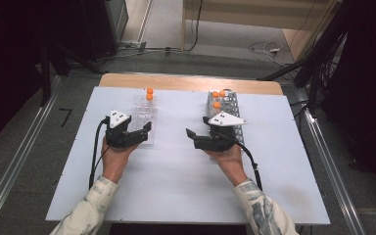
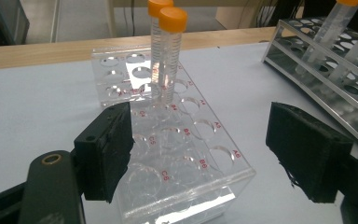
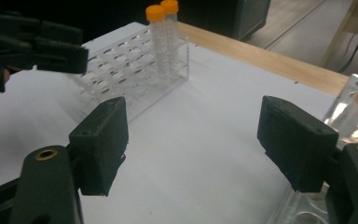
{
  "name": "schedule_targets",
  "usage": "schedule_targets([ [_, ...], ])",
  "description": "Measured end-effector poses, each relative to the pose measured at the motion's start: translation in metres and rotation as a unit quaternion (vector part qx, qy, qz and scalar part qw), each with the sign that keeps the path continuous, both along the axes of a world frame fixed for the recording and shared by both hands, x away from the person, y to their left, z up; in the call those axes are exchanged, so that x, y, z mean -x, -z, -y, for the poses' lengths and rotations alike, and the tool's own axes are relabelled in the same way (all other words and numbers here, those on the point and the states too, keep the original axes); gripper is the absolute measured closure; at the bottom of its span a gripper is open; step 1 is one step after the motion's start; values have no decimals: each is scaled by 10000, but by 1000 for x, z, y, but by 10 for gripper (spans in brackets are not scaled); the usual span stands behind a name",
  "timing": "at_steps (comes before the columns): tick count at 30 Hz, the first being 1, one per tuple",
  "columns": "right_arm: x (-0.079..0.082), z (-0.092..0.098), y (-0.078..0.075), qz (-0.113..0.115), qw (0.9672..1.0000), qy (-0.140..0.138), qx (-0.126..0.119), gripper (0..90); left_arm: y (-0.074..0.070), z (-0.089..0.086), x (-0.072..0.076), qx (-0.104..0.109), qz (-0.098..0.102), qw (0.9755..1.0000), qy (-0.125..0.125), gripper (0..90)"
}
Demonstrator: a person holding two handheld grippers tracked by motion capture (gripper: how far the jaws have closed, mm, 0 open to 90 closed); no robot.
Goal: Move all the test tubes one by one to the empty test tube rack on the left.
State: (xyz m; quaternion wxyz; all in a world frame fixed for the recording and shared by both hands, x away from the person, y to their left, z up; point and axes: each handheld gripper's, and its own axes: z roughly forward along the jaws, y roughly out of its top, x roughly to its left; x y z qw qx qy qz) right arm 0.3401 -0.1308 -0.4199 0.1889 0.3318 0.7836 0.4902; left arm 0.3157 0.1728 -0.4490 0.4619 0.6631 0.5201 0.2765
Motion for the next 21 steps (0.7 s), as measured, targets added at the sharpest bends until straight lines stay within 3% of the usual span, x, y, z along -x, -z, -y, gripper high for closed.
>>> schedule_targets([
  [8, -8, 16, -3, 62, 9996, 288, -6, 231, -5, 0, 6, 37, 201, 9998, 8, 234],
  [16, -26, 30, 2, 159, 9964, 838, -5, 228, -3, -2, 6, 1, 159, 9999, -16, 235],
  [21, -42, 38, 6, -20, 9936, 1126, 23, 256, -4, -2, 6, 31, 202, 9998, -19, 238],
])
